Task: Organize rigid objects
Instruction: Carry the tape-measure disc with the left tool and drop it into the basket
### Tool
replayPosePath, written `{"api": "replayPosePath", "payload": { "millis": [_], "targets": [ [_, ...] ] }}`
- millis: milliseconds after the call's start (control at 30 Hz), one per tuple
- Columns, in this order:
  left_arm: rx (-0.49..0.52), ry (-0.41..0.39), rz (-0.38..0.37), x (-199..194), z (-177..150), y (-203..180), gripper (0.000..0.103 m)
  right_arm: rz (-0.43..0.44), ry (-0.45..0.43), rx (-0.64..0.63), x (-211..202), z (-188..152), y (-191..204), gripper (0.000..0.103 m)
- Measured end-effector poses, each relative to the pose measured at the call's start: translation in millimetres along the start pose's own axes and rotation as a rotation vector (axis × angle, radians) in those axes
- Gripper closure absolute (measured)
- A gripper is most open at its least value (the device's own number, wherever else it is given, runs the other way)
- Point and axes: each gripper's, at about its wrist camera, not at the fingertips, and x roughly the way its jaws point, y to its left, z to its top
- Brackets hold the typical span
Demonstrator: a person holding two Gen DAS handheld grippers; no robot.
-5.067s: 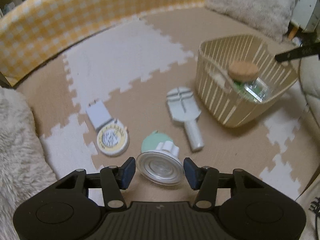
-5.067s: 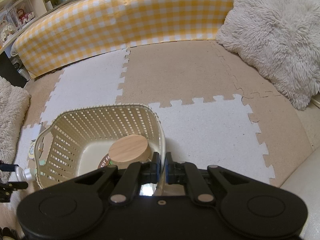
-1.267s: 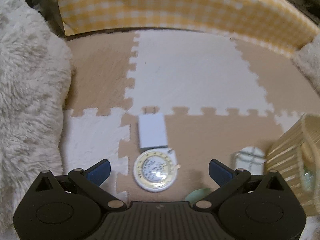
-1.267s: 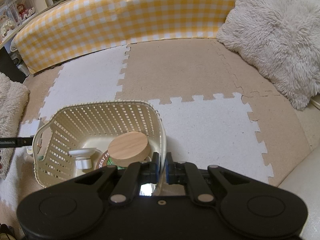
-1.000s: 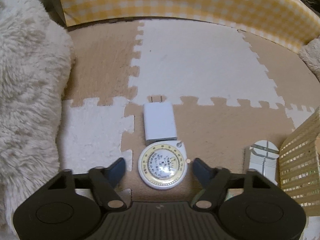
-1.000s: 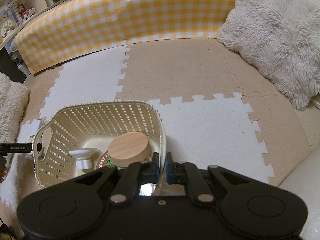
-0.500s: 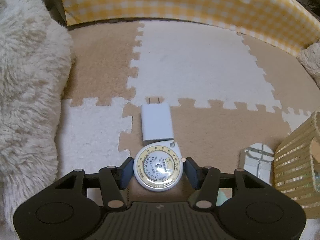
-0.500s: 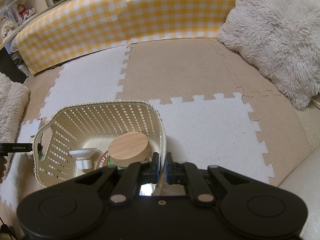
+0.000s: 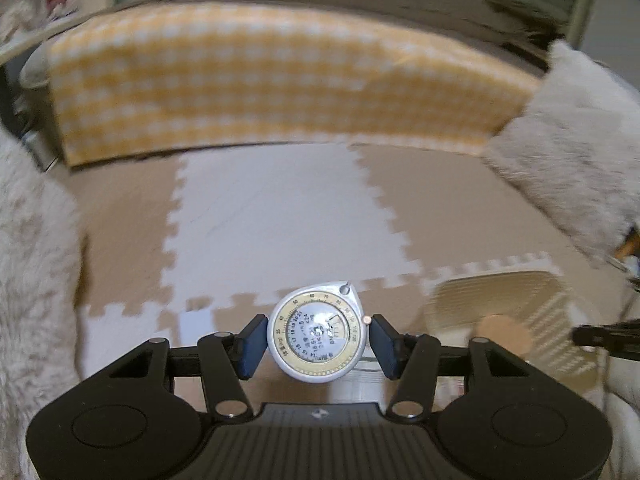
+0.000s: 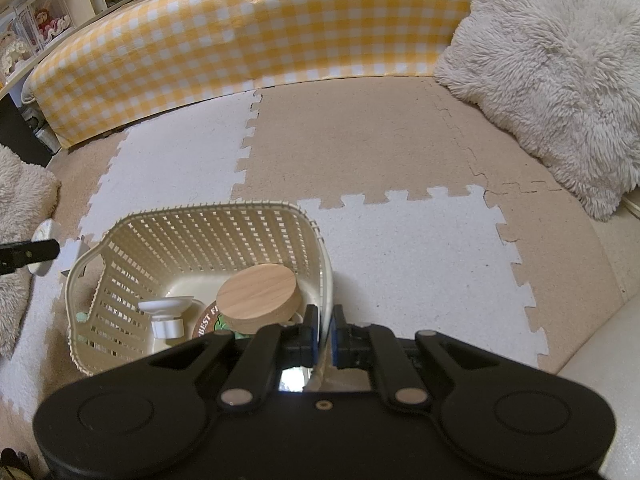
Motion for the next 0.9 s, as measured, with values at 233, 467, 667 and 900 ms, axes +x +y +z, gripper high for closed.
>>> {"api": "replayPosePath", "payload": {
  "millis": [233, 467, 667, 900],
  "targets": [
    [0.11, -0.013, -0.132, -21.4, -2.1, -44.3, 0.047, 0.0, 0.0, 0.0, -0.1, 0.1, 0.3, 0.097],
    [0.207, 0.04, -0.241, -19.4, -16.1, -81.9, 0.047, -0.001, 0.0, 0.0, -0.1, 0.2, 0.4, 0.096],
    [0.246, 0.104, -0.263, 0.1, -26.0, -97.6, 0.047, -0.001, 0.0, 0.0, -0.1, 0.3, 0.5, 0.096],
    [0.244, 0.132, -0.256, 15.9, -28.7, -102.9, 0.047, -0.003, 0.0, -0.003, -0.1, 0.5, 1.3, 0.096]
  ]
}}
